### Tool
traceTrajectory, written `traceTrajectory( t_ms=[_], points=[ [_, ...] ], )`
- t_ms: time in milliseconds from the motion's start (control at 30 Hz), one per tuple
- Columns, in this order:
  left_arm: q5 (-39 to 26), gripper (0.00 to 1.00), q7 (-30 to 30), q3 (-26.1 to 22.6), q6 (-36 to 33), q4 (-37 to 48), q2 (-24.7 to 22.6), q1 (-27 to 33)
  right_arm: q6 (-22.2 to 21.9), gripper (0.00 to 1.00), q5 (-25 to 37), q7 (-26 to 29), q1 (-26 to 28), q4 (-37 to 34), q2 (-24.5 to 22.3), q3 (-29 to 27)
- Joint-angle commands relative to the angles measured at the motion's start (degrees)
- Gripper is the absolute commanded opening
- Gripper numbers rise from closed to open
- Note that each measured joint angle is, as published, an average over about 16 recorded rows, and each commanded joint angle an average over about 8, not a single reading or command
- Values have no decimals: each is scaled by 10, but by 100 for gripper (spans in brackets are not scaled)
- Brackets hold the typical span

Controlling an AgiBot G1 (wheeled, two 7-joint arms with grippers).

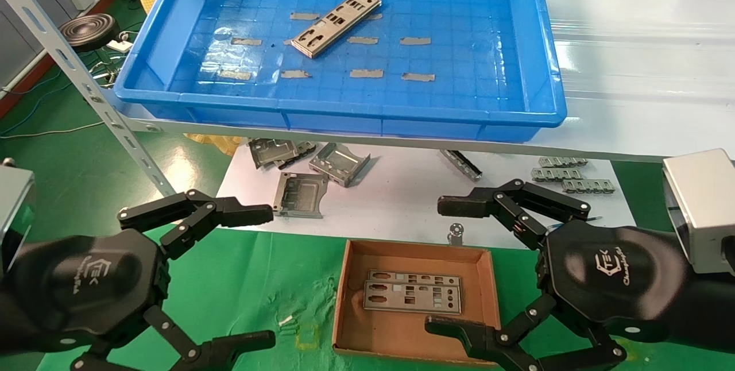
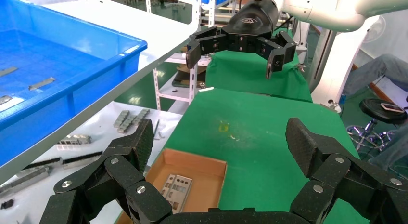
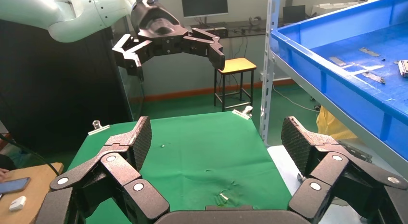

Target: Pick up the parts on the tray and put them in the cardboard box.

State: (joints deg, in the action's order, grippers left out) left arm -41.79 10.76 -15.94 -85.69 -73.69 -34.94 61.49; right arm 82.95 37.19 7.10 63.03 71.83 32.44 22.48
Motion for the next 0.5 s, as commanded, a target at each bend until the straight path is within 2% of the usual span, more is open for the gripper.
traceTrajectory(
  t_ms=[33,500],
  points=[
    [0,100,0,0,0,1,0,0,0,100,0,0,0,0,0,0],
    [-1,100,-1,-1,0,2,-1,1,0,100,0,0,0,0,0,0]
  ],
)
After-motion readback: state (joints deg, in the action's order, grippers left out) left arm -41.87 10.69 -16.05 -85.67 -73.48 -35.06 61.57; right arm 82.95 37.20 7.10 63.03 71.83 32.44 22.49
